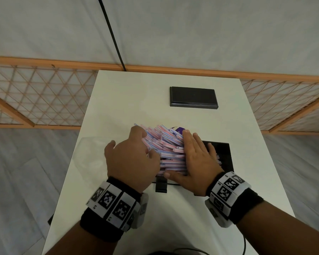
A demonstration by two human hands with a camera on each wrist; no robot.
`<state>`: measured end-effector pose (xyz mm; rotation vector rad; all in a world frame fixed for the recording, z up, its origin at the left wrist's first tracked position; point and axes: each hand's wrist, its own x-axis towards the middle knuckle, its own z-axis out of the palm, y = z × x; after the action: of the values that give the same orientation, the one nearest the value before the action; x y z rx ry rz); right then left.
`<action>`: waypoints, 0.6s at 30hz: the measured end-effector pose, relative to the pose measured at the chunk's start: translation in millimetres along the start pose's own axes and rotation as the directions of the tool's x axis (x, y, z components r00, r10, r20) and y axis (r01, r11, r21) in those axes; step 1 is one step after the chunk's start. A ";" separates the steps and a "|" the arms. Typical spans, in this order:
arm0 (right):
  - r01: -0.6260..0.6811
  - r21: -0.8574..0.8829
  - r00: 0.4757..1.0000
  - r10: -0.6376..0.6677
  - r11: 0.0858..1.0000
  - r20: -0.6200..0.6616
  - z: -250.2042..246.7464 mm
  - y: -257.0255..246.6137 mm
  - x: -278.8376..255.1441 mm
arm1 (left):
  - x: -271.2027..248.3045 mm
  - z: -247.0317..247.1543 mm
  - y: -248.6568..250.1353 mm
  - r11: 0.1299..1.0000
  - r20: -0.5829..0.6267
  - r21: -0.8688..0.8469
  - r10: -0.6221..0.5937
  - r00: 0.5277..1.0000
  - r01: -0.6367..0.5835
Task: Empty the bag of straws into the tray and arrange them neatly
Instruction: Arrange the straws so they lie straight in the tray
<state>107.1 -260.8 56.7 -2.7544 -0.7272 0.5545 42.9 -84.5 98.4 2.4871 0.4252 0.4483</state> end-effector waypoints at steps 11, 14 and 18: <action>0.143 0.150 0.972 -0.111 0.978 -0.206 -42.0 -21.0 -7.8 | 10.1 -22.6 22.9 0.867 -0.332 -0.020 0.465 0.821 -0.499; 0.435 0.302 0.874 -0.316 0.849 -0.370 -56.4 -33.8 -12.1 | 8.9 -32.0 34.9 0.828 -0.415 -0.073 0.481 0.772 -0.556; 0.589 0.524 0.803 -0.375 0.616 -0.463 -65.5 -53.0 -18.3 | 6.2 -47.0 50.5 0.769 -0.463 -0.243 0.445 0.767 -0.592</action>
<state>97.3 -233.8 138.0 -1.8101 -0.9420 0.1778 39.7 -99.3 166.0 2.0961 -0.2383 1.1446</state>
